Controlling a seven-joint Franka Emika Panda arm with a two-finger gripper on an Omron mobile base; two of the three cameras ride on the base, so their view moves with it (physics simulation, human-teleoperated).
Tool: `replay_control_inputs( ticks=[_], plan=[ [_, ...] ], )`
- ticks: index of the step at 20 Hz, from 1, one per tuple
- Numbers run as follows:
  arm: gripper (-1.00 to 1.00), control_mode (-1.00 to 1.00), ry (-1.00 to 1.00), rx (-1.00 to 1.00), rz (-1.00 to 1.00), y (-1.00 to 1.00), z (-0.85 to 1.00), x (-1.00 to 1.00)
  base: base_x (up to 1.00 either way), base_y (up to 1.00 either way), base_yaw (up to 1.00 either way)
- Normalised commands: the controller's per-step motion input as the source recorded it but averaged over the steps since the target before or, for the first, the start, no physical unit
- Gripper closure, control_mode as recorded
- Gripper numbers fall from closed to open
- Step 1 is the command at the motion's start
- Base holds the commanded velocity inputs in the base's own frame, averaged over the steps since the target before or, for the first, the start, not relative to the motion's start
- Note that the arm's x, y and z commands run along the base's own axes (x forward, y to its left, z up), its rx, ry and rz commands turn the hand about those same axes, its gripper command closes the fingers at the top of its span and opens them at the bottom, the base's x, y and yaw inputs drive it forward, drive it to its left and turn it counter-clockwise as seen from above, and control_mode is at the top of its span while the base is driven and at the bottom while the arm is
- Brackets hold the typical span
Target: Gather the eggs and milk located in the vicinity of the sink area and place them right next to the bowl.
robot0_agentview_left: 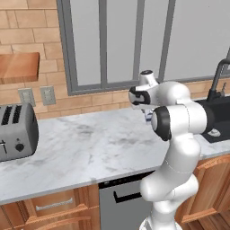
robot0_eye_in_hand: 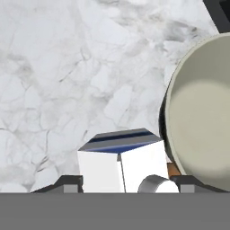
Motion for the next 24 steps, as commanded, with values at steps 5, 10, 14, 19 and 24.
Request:
replay_control_inputs(
  ticks=[5, 10, 14, 19, 24],
  plan=[
    [1.0, -1.0, 0.0, -0.09, 0.0, 0.0, -0.24, 0.01, 0.0, 0.0, 0.0],
    [1.0, -1.0, 0.0, -0.05, 0.0, 0.0, -0.37, 0.0, 0.0, 0.0, 0.0],
    [1.0, -1.0, 0.02, 0.0, 0.0, 0.0, -0.27, 0.08, 0.0, 0.0, 0.0],
    [1.0, -1.0, 0.03, 0.0, 0.0, 0.0, -0.06, 0.11, 0.0, 0.0, 0.0],
    [1.0, -1.0, 0.0, 0.0, 0.0, -0.05, -0.12, 0.14, 0.0, 0.0, 0.0]
  ],
)
